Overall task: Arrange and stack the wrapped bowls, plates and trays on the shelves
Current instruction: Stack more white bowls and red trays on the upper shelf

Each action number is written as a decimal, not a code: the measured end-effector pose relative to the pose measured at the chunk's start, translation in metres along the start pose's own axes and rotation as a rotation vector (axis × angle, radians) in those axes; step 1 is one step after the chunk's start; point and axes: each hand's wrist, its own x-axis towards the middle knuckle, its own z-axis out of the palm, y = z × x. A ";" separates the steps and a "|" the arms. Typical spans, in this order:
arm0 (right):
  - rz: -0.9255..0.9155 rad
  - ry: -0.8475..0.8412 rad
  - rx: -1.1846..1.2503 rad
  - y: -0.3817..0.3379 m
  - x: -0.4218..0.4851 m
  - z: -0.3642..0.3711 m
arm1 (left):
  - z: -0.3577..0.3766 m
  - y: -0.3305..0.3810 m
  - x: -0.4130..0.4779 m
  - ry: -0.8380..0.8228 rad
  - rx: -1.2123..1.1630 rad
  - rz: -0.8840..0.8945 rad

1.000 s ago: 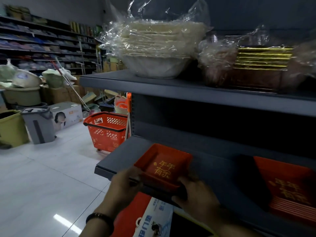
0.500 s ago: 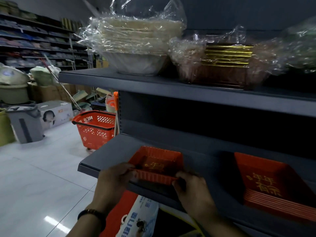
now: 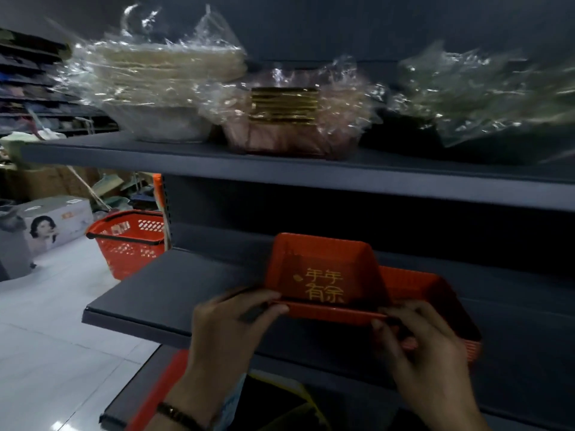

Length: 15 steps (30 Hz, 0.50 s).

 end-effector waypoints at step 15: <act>0.228 0.143 -0.287 0.094 -0.002 -0.065 | 0.150 0.057 -0.005 -0.153 -0.236 -0.127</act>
